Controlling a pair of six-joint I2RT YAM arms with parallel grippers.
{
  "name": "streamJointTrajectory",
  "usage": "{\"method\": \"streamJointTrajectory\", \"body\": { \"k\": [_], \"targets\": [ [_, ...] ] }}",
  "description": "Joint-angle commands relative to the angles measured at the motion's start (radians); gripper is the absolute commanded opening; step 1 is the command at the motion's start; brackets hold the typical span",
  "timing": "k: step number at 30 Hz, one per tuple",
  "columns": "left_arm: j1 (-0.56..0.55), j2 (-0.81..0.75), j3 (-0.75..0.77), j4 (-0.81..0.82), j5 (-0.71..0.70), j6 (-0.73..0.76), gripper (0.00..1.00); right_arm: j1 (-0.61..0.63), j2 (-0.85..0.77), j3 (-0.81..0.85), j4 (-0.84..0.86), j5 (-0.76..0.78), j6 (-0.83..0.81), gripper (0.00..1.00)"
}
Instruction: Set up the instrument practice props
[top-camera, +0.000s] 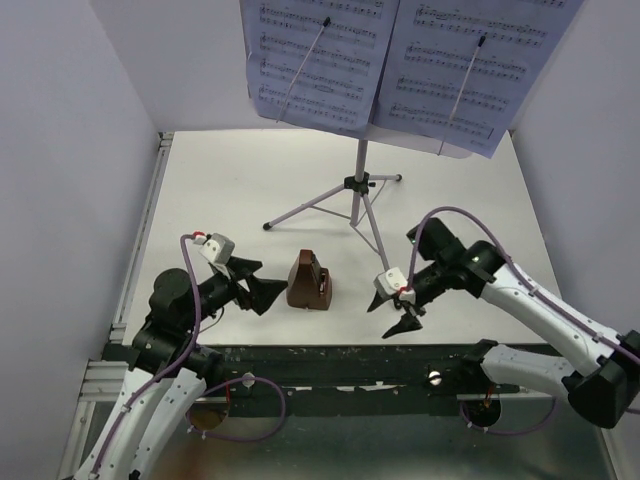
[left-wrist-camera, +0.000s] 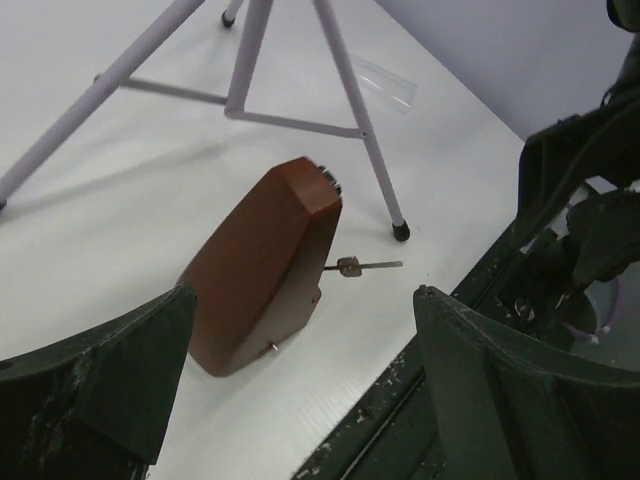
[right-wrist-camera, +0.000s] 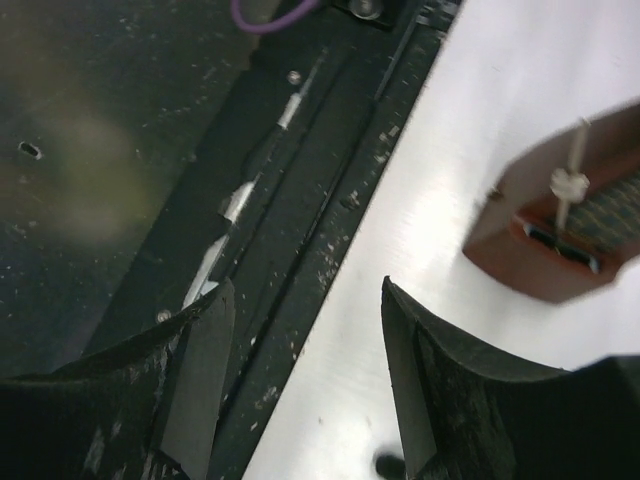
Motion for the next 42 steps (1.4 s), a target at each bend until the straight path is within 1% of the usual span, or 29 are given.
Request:
{"method": "streamJointTrajectory", "body": {
  "k": [1,3,5,6,9,12,16,19,21,25,28,30,31,32,33,35,36,37,39,42],
  "targets": [
    [0.001,-0.106,-0.007,-0.174,-0.215,-0.205,0.99,0.179,0.095,0.005,0.262,0.083,0.133,0.68],
    [-0.001,-0.152,-0.003,-0.208,-0.258,-0.213,0.99,0.222,0.162,0.037,0.37,0.128,0.236,0.68],
    [-0.001,-0.186,-0.001,-0.223,-0.272,-0.219,0.99,0.228,0.225,0.075,0.492,0.18,0.392,0.68],
    [-0.001,-0.194,0.002,-0.234,-0.274,-0.221,0.99,0.228,0.256,0.107,0.526,0.233,0.445,0.68],
    [-0.001,-0.206,0.008,-0.271,-0.277,-0.219,0.99,0.228,0.302,0.143,0.565,0.353,0.503,0.68],
    [0.001,-0.205,0.005,-0.252,-0.263,-0.216,0.99,0.228,0.311,0.104,0.645,0.393,0.539,0.71],
    [0.001,-0.18,0.01,-0.246,-0.254,-0.199,0.99,0.247,0.363,0.129,0.623,0.355,0.545,0.72],
    [0.001,-0.182,0.002,-0.245,-0.244,-0.196,0.99,0.286,0.368,0.126,0.622,0.344,0.517,0.72],
    [-0.001,-0.191,-0.003,-0.24,-0.246,-0.199,0.99,0.305,0.371,0.132,0.596,0.303,0.498,0.72],
    [0.001,-0.211,-0.006,-0.24,-0.249,-0.198,0.99,0.346,0.316,0.101,0.524,0.189,0.389,0.72],
    [-0.001,-0.212,-0.006,-0.238,-0.244,-0.191,0.99,0.352,0.284,0.1,0.415,0.136,0.304,0.71],
    [0.001,-0.208,-0.007,-0.234,-0.24,-0.191,0.99,0.354,0.265,0.091,0.387,0.151,0.284,0.71],
    [-0.001,-0.205,-0.007,-0.232,-0.237,-0.191,0.99,0.351,0.255,0.091,0.41,0.219,0.322,0.71],
    [-0.001,-0.203,-0.009,-0.229,-0.234,-0.191,0.99,0.34,0.238,0.098,0.428,0.276,0.347,0.71],
    [-0.001,-0.203,-0.007,-0.231,-0.231,-0.191,0.99,0.31,0.218,0.11,0.447,0.28,0.379,0.71],
    [-0.001,-0.209,-0.006,-0.235,-0.231,-0.191,0.99,0.175,0.187,0.161,0.462,0.202,0.471,0.71],
    [0.001,-0.214,-0.004,-0.235,-0.229,-0.191,0.99,0.131,0.172,0.179,0.458,0.174,0.488,0.71],
    [-0.001,-0.219,-0.006,-0.237,-0.229,-0.191,0.99,0.094,0.16,0.187,0.441,0.169,0.485,0.71],
    [-0.001,-0.229,-0.01,-0.228,-0.231,-0.19,0.99,0.063,0.136,0.174,0.375,0.172,0.429,0.73],
    [-0.001,-0.226,-0.012,-0.218,-0.22,-0.184,0.99,0.011,0.094,0.08,0.347,0.163,0.424,0.77]
  ]
}}
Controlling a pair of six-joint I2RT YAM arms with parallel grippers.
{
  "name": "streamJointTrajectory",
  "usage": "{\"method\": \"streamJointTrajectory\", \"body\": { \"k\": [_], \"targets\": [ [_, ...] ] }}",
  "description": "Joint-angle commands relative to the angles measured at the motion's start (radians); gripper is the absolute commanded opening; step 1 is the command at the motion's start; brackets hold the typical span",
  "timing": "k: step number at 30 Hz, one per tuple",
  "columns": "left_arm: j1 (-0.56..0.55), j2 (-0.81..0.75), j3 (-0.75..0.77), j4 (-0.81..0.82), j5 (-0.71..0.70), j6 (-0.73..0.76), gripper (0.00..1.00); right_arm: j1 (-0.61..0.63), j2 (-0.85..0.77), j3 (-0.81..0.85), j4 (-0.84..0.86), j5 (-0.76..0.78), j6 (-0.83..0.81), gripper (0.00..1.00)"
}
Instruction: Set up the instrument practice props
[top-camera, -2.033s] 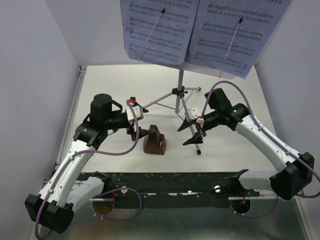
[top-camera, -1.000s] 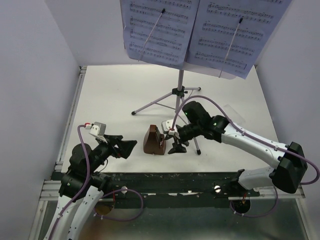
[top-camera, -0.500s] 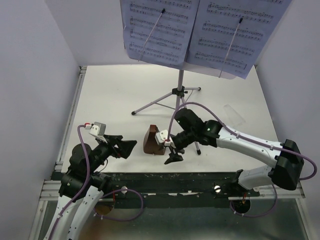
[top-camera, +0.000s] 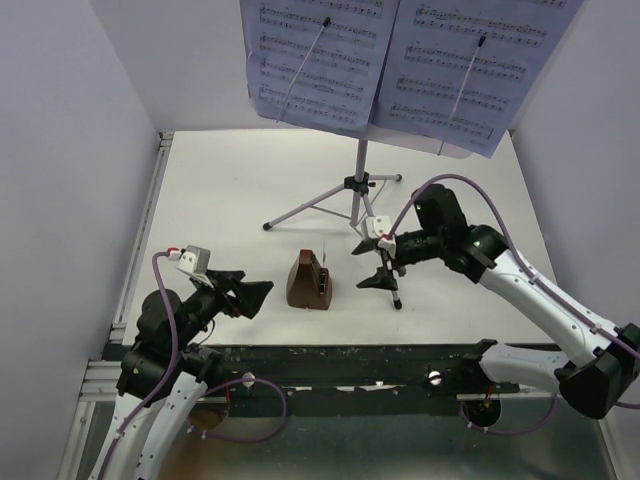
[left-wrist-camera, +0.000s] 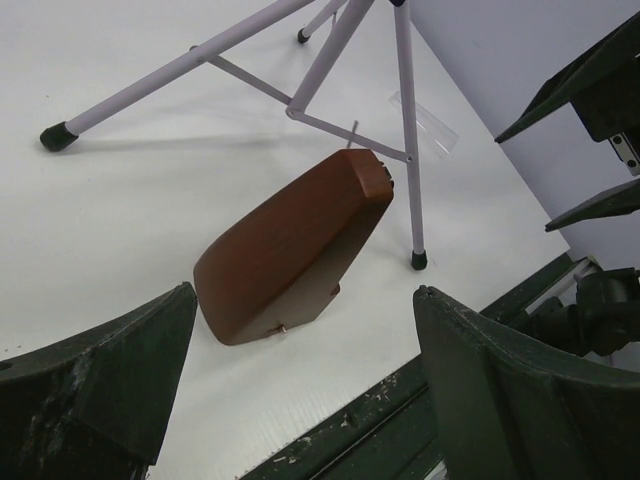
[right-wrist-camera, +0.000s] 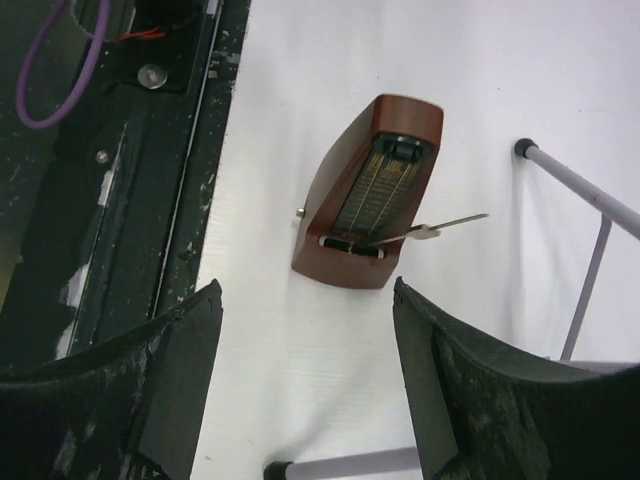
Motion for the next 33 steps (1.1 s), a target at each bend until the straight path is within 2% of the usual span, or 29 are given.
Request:
{"method": "streamJointTrajectory", "body": {
  "k": [1,9,13,17,21,24,26,33],
  "targets": [
    [-0.001,-0.008,-0.001,0.008,0.018,0.012,0.99,-0.081,-0.074,-0.106,-0.092,-0.059,-0.003,0.78],
    [-0.001,0.096,0.043,0.015,-0.026,0.058,0.99,-0.455,-0.244,-0.26,-0.08,0.025,0.113,0.86],
    [0.001,0.183,0.109,0.025,-0.084,0.104,0.99,-0.723,-0.249,-0.24,-0.025,0.123,0.3,1.0],
    [0.005,0.281,0.185,0.008,-0.181,0.147,0.99,-0.95,-0.197,-0.17,0.0,0.3,0.461,1.0],
    [0.03,0.358,0.252,-0.021,-0.262,0.193,0.99,-1.142,-0.191,-0.131,0.006,0.303,0.572,0.99],
    [0.033,0.378,0.289,-0.073,-0.288,0.237,0.99,-1.162,-0.249,-0.137,0.02,0.43,0.623,1.0],
    [0.033,0.369,0.297,-0.098,-0.282,0.251,0.99,-1.162,-0.308,-0.153,0.029,0.456,0.615,1.0],
    [0.033,0.256,0.251,-0.129,-0.241,0.215,0.99,-1.162,-0.484,-0.205,0.008,0.398,0.621,1.0]
  ]
}}
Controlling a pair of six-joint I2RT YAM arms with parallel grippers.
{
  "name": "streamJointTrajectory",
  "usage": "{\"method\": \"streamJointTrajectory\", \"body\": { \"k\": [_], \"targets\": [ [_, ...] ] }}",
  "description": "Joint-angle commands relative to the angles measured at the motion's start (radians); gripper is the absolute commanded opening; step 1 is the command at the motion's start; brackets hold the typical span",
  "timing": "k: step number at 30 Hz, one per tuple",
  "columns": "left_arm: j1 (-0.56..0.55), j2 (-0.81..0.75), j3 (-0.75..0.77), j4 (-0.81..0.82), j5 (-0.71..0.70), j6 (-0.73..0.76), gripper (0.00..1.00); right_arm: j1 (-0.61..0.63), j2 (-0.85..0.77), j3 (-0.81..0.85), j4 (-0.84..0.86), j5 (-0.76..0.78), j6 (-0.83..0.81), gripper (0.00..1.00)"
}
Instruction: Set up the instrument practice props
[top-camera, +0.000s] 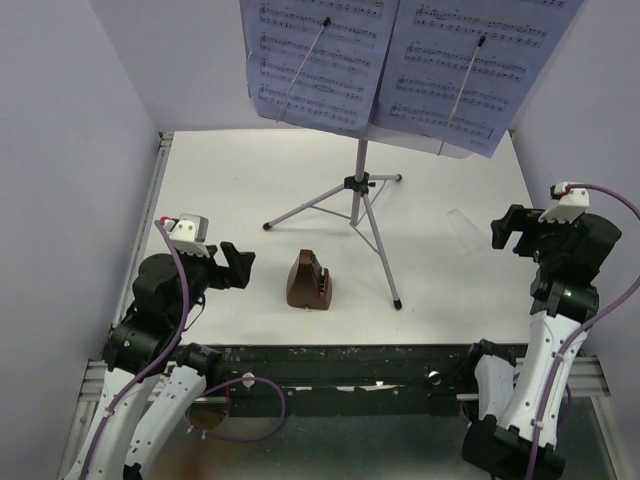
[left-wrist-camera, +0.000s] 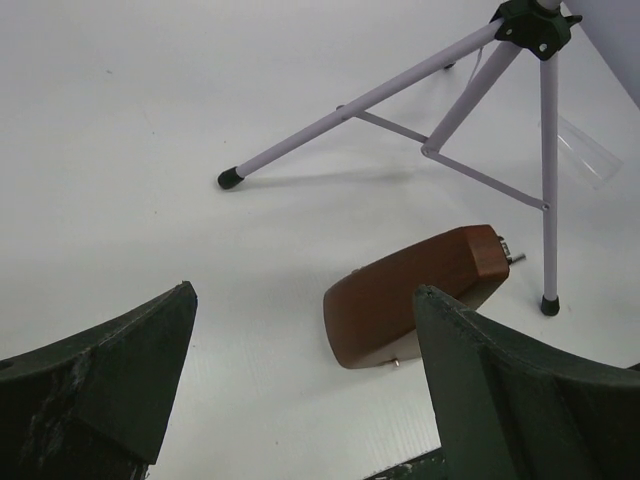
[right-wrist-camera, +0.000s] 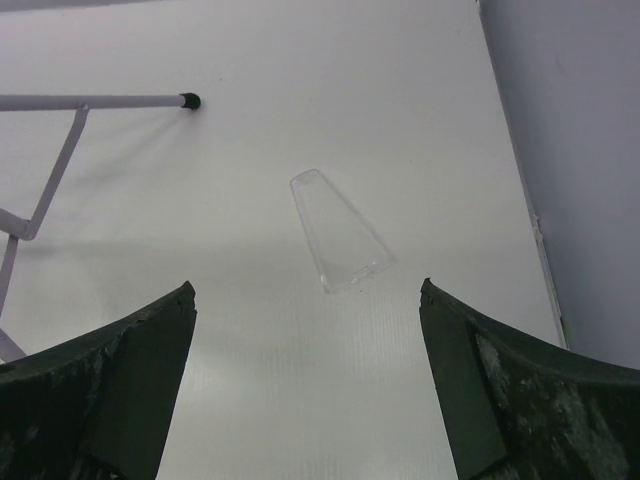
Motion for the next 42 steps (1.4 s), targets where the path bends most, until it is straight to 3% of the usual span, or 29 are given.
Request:
{"method": "streamJointTrajectory", "body": {
  "k": [1,11,21,33,42],
  "targets": [
    [0.006,-0.088,-0.029,-0.049,0.006,-0.016,0.99,-0.002,-0.071,-0.034,-0.018,0.002,0.036,1.0],
    [0.006,-0.195,-0.046,-0.087,-0.011,-0.025,0.99,-0.002,-0.196,-0.091,-0.035,0.033,0.041,1.0],
    [0.006,-0.286,-0.135,-0.066,-0.022,-0.049,0.99,-0.002,-0.202,-0.206,0.054,0.021,0.164,0.99],
    [0.006,-0.373,-0.208,-0.032,-0.101,-0.011,0.99,-0.003,-0.205,-0.217,0.068,0.036,0.148,0.99],
    [0.007,-0.386,-0.212,-0.014,-0.054,0.004,0.99,-0.002,-0.196,-0.219,0.074,0.034,0.141,1.0]
  ]
}}
